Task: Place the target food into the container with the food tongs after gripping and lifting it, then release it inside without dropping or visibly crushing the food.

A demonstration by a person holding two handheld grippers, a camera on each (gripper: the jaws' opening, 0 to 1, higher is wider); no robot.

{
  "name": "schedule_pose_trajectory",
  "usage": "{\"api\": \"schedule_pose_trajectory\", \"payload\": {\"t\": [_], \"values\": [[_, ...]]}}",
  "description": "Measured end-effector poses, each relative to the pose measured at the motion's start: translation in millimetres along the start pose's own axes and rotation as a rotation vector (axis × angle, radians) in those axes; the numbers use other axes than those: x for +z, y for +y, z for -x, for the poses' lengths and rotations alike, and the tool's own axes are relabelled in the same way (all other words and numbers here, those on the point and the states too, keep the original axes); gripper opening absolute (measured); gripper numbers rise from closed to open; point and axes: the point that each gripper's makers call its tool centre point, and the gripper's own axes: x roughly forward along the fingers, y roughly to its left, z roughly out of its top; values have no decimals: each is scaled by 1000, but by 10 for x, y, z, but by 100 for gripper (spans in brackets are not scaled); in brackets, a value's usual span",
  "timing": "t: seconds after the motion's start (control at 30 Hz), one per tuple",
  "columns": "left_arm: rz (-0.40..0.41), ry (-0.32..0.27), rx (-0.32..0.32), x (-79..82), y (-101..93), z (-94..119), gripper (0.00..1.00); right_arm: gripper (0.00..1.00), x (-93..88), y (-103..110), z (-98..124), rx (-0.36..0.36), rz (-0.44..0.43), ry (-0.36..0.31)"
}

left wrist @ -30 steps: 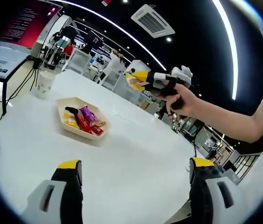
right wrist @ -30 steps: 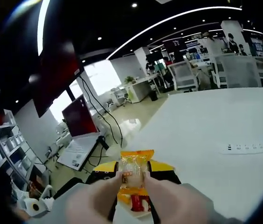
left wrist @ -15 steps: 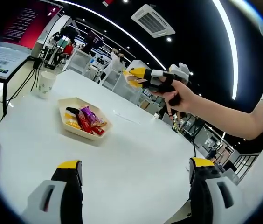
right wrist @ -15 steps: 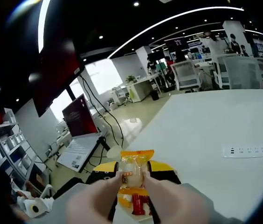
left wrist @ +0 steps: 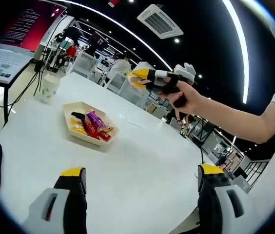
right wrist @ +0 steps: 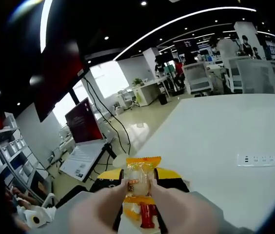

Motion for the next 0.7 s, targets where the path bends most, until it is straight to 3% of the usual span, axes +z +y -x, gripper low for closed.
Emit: {"api": "schedule_pose_trajectory", "payload": {"t": [0.7], "values": [[11, -20, 17, 78, 126, 109, 95, 24, 47, 79, -209, 1, 4, 7]]}}
